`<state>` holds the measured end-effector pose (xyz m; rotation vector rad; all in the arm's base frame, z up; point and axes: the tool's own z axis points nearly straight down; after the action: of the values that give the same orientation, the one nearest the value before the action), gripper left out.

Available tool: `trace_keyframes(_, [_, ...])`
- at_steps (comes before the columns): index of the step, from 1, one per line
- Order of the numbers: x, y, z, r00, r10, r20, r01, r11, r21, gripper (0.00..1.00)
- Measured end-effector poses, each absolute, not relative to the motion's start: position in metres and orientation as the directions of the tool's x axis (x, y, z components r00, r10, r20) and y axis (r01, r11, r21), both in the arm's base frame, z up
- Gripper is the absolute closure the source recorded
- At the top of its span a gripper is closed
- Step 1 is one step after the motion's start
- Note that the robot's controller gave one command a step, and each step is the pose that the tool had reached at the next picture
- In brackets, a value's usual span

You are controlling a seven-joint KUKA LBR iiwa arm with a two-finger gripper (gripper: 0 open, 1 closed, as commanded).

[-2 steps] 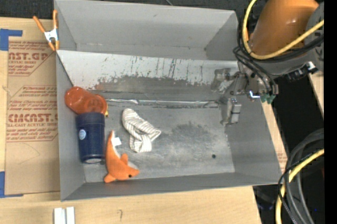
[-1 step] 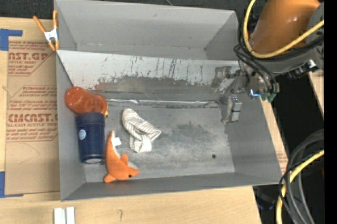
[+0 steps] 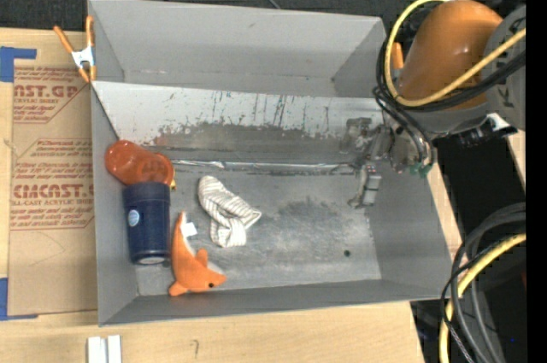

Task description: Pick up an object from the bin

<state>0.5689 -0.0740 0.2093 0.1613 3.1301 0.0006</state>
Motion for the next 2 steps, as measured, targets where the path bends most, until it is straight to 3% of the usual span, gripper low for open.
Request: trace_keyframes(2, [0.564,-0.037,0.088,-0.986,0.166,-0.003,0.166,0.986,0.001,0.0])
